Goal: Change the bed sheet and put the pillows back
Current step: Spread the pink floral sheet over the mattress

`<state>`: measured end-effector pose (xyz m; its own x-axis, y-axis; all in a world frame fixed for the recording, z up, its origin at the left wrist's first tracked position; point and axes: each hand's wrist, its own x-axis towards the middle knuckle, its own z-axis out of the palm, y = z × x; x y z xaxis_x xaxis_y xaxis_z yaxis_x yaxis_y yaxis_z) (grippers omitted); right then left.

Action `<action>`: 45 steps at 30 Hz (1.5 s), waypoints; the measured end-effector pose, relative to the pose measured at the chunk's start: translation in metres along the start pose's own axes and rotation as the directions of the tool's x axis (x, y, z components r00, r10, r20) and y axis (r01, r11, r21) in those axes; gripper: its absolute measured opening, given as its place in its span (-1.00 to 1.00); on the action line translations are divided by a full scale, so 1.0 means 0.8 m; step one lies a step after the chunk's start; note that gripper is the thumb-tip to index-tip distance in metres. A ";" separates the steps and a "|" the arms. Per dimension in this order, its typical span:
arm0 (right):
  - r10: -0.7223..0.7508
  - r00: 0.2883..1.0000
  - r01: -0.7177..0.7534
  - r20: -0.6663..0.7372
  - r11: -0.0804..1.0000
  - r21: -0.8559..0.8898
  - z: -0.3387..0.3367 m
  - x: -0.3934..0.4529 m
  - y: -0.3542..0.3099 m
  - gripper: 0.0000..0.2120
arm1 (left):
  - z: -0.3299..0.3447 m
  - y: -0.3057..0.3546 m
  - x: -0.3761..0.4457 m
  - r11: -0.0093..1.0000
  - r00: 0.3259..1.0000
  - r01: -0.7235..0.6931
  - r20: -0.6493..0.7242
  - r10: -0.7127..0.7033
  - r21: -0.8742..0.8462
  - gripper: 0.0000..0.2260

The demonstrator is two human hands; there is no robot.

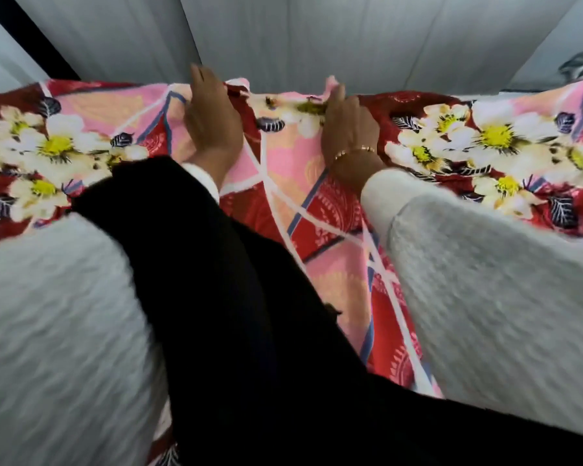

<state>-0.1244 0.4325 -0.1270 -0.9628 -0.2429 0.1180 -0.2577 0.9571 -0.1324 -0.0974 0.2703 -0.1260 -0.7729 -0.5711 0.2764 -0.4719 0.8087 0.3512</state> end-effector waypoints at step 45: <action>0.184 0.981 -0.190 -0.068 0.977 -0.101 0.021 0.142 0.093 -0.72 | 0.108 -0.012 0.042 0.918 0.921 -0.345 -0.117 0.371 0.194 -0.60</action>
<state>-0.2539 0.4734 -0.1399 -0.9861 -0.0518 0.1581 -0.0608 0.9968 -0.0526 -0.1550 0.2553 -0.1973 -0.8375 -0.2430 0.4895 -0.2493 0.9669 0.0534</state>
